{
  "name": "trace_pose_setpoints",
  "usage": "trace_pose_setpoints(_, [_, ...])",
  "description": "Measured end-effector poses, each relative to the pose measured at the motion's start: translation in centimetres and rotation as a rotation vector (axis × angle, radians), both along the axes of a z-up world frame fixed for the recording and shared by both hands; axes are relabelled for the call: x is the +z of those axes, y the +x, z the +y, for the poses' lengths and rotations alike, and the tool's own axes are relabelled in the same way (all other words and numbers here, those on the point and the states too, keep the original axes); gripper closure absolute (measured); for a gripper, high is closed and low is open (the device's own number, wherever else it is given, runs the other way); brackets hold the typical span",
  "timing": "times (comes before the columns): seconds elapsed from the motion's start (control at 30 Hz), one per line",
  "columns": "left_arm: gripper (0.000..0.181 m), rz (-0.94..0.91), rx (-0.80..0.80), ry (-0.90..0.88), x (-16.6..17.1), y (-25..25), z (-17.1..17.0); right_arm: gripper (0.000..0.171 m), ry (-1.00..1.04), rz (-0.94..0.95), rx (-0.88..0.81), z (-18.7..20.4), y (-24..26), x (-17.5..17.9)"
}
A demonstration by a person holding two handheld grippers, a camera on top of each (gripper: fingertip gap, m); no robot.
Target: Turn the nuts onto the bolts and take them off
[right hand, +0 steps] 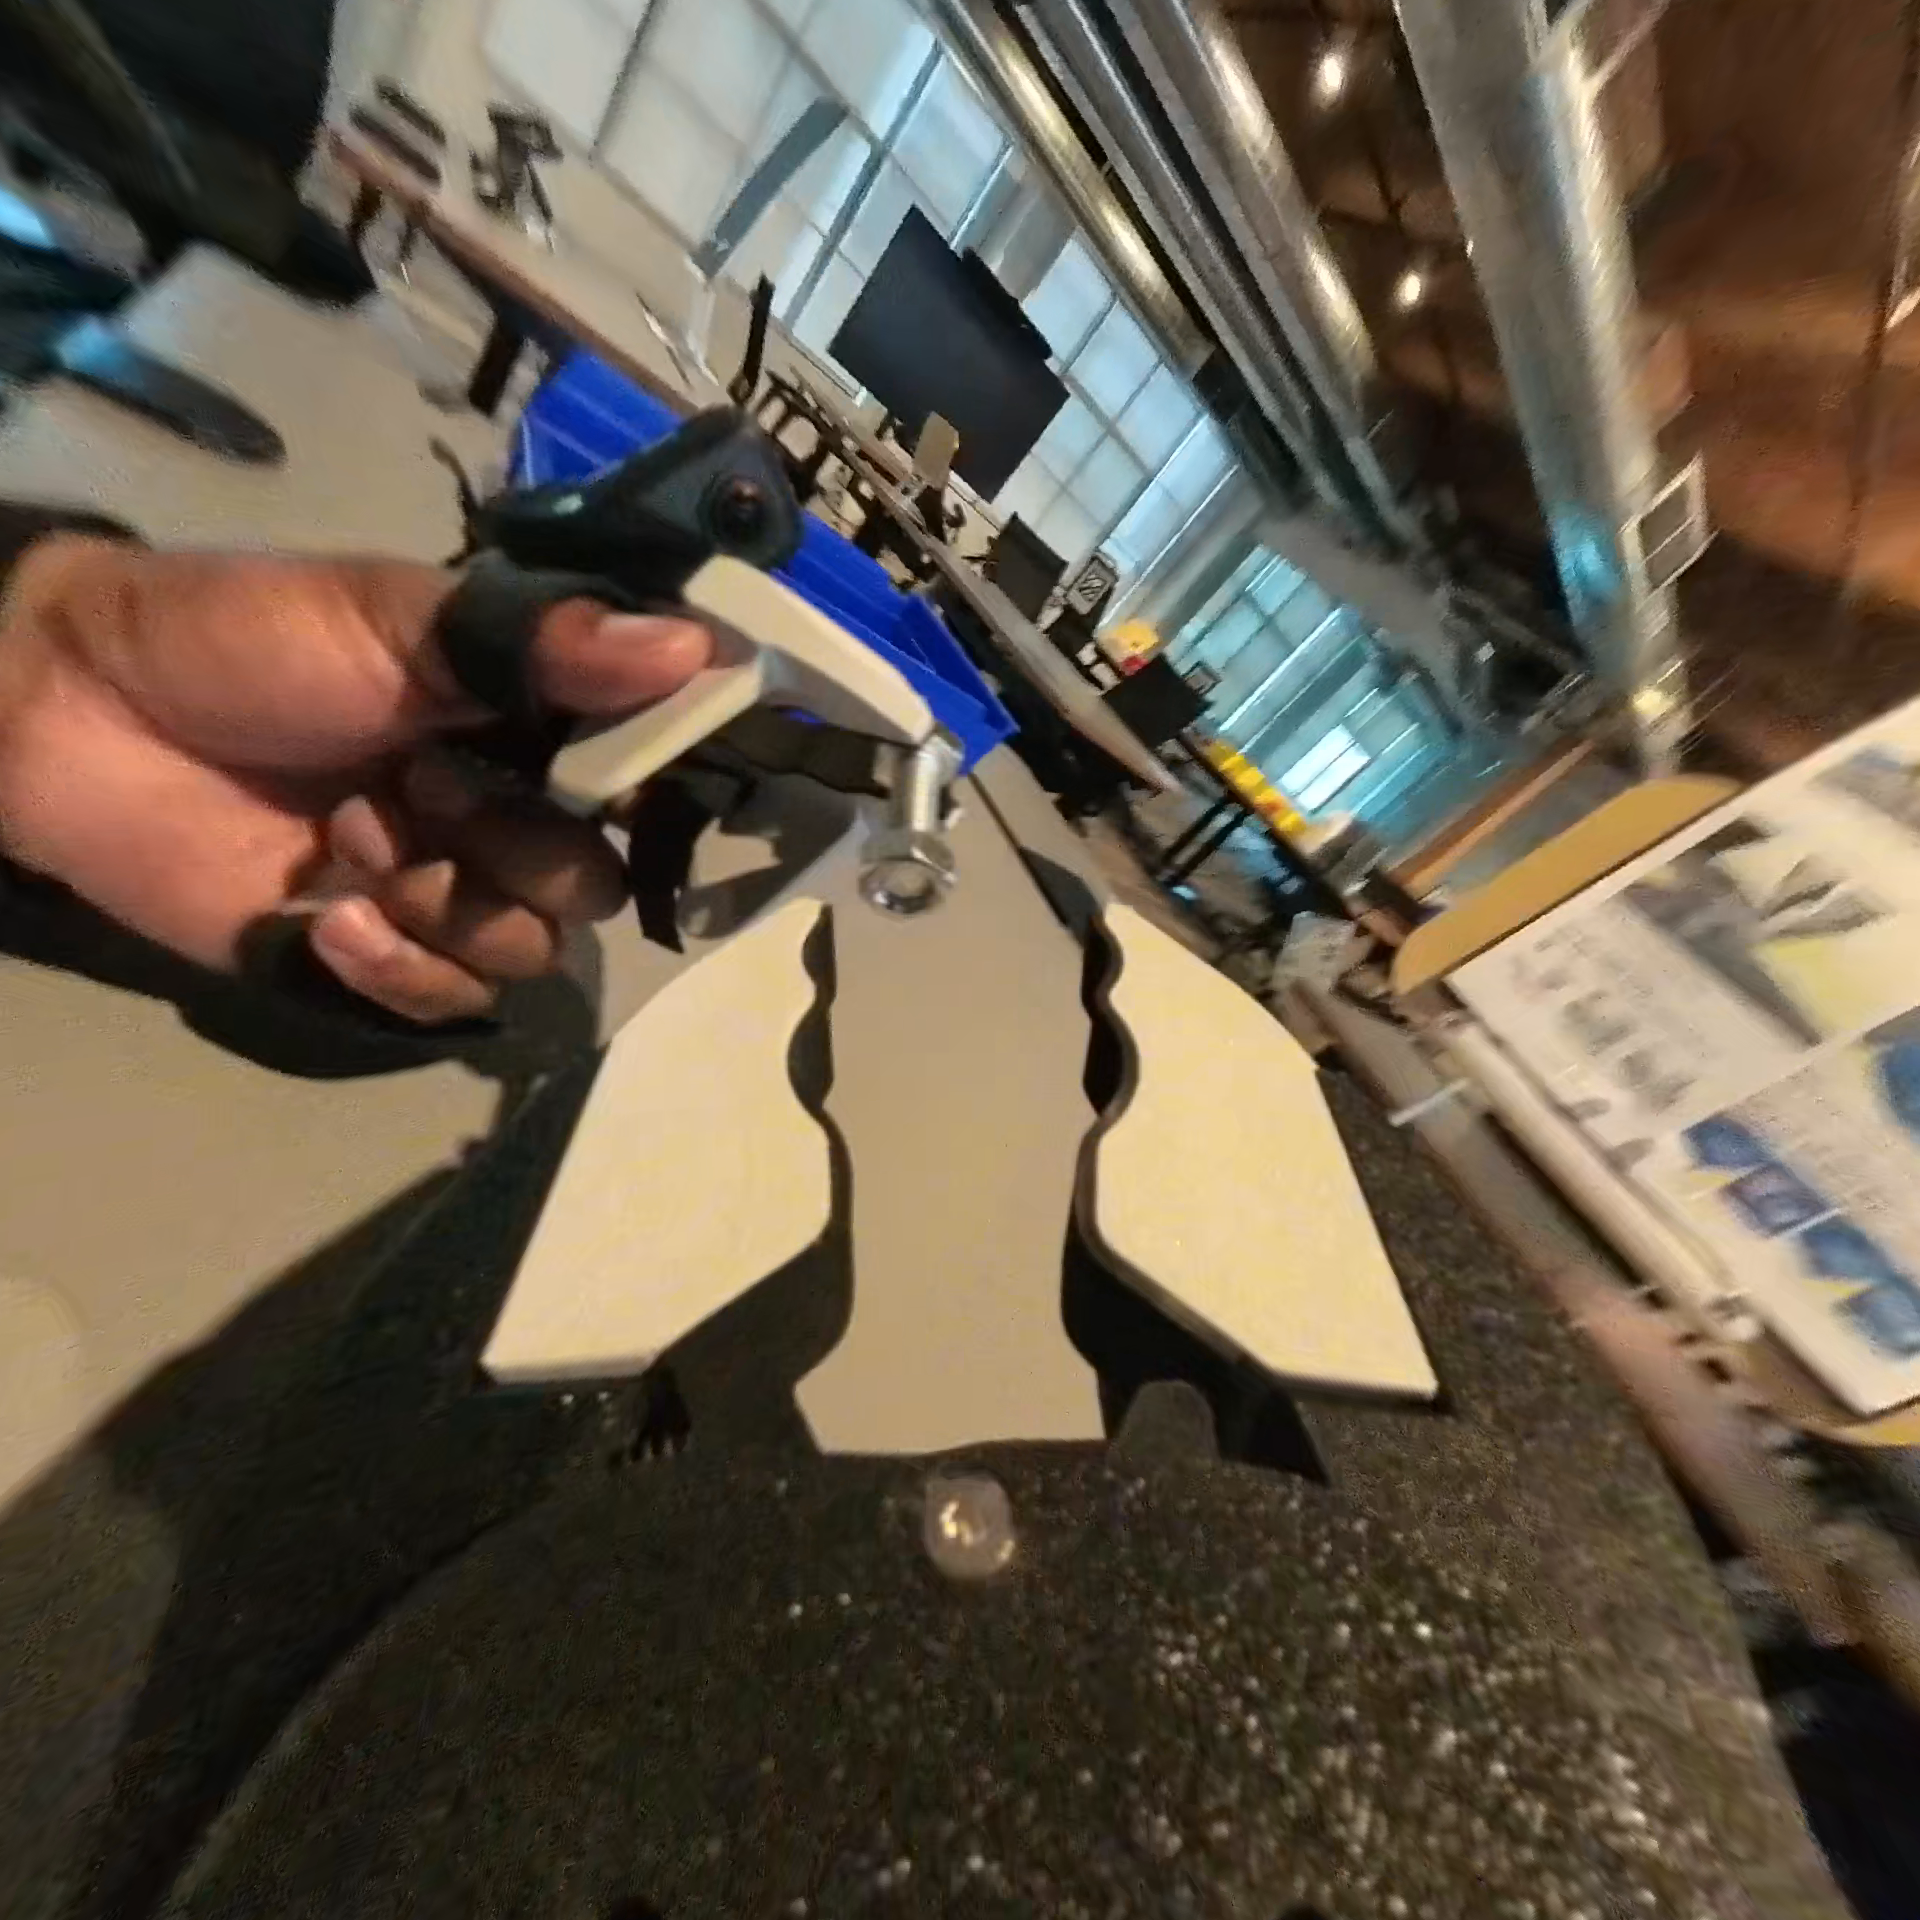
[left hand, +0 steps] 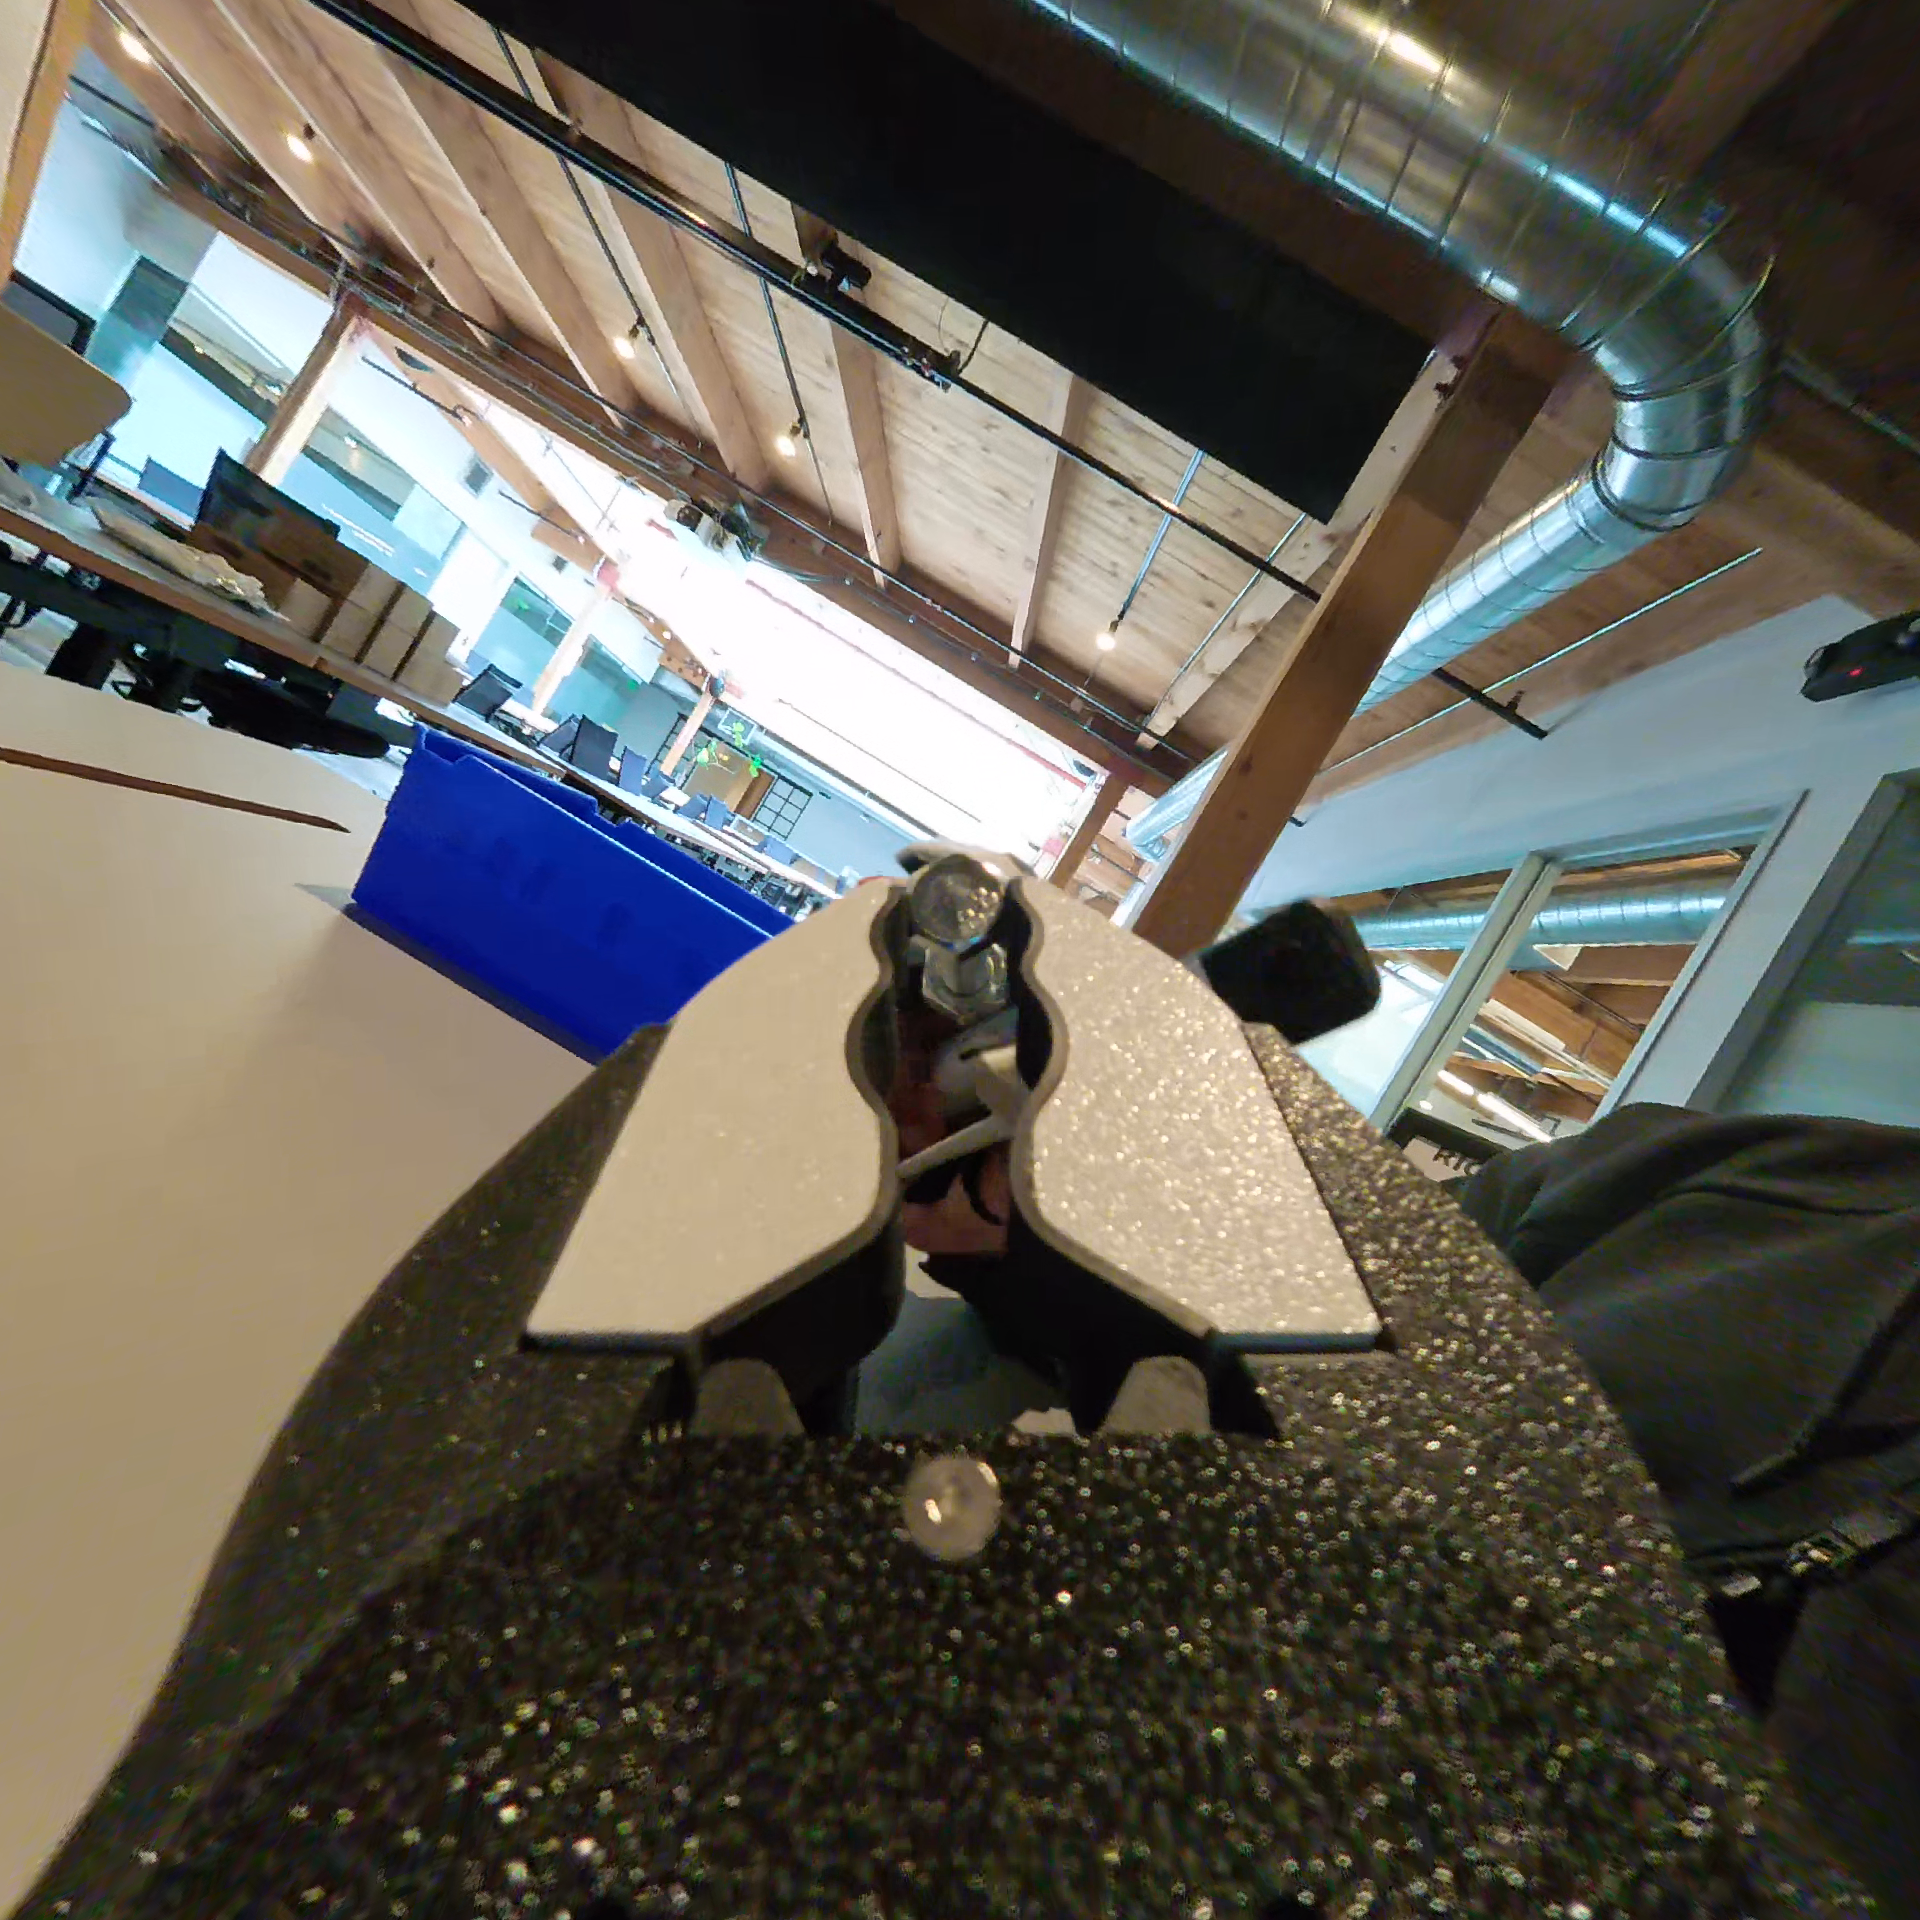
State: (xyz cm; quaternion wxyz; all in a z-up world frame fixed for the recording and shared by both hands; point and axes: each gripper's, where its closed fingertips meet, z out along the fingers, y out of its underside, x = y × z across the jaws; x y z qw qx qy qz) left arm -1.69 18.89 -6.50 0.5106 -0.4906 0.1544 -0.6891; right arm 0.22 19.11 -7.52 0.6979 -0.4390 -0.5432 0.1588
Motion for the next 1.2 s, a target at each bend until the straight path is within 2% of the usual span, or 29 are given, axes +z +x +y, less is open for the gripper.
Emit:
trace_pose_setpoints(0.07, [0.164, -0.016, -0.011, -0.005, 0.1, 0.0, 0.0, 0.126, 0.087, -0.044, -0.022, -0.5, -0.4, -0.3])
trace_pose_setpoints(0.23, [0.164, -0.011, -0.034, -0.022, -0.2, 0.4, 0.0, 0.132, 0.155, -0.094, -0.051, -0.6, -0.9, -1.1])
trace_pose_setpoints(0.33, [0.165, -0.007, -0.052, -0.028, -0.3, 0.8, -0.1, 0.148, 0.176, -0.088, -0.067, -0.7, -0.8, -1.0])
trace_pose_setpoints(0.4, [0.164, -0.011, -0.055, -0.022, -0.2, 0.9, -0.2, 0.151, 0.124, -0.063, -0.055, -0.7, -0.8, -0.8])
trace_pose_setpoints(0.5, [0.165, -0.012, -0.046, -0.011, -0.1, 0.7, -0.2, 0.152, -0.149, 0.023, 0.056, -0.9, -1.0, -0.8])
trace_pose_setpoints(0.67, [0.165, -0.012, -0.026, -0.007, 0.0, 0.5, -0.1, 0.151, -0.868, 0.257, 0.432, -1.4, -1.3, -0.6])
trace_pose_setpoints(0.73, [0.165, -0.026, -0.017, -0.008, 0.1, 0.4, 0.0, 0.145, -0.941, 0.321, 0.505, -1.2, -1.0, -0.2])
trace_pose_setpoints(0.8, [0.165, -0.069, -0.020, -0.014, 0.4, 0.1, 0.1, 0.130, -0.840, 0.313, 0.437, -0.6, -0.8, -0.3])
trace_pose_setpoints(0.87, [0.164, -0.121, -0.043, -0.026, 0.6, -0.3, 0.1, 0.120, -0.612, 0.225, 0.302, -0.1, -0.7, -0.6])
trace_pose_setpoints(0.97, [0.165, -0.179, -0.073, -0.047, 0.7, -0.7, 0.1, 0.120, -0.167, 0.081, 0.084, 0.0, -0.4, -0.2])
trace_pose_setpoints(1.03, [0.165, -0.193, -0.087, -0.050, 0.8, -0.7, 0.1, 0.126, 0.054, 0.017, -0.002, -0.5, -0.4, 0.2])
trace_pose_setpoints(1.1, [0.165, -0.196, -0.105, -0.055, 0.8, -0.5, 0.0, 0.130, 0.158, -0.010, -0.042, -1.0, -0.6, 0.4])
trace_pose_setpoints(1.2, [0.165, -0.191, -0.120, -0.056, 0.7, -0.2, -0.2, 0.134, 0.176, -0.039, -0.065, -1.0, -0.9, 0.1])
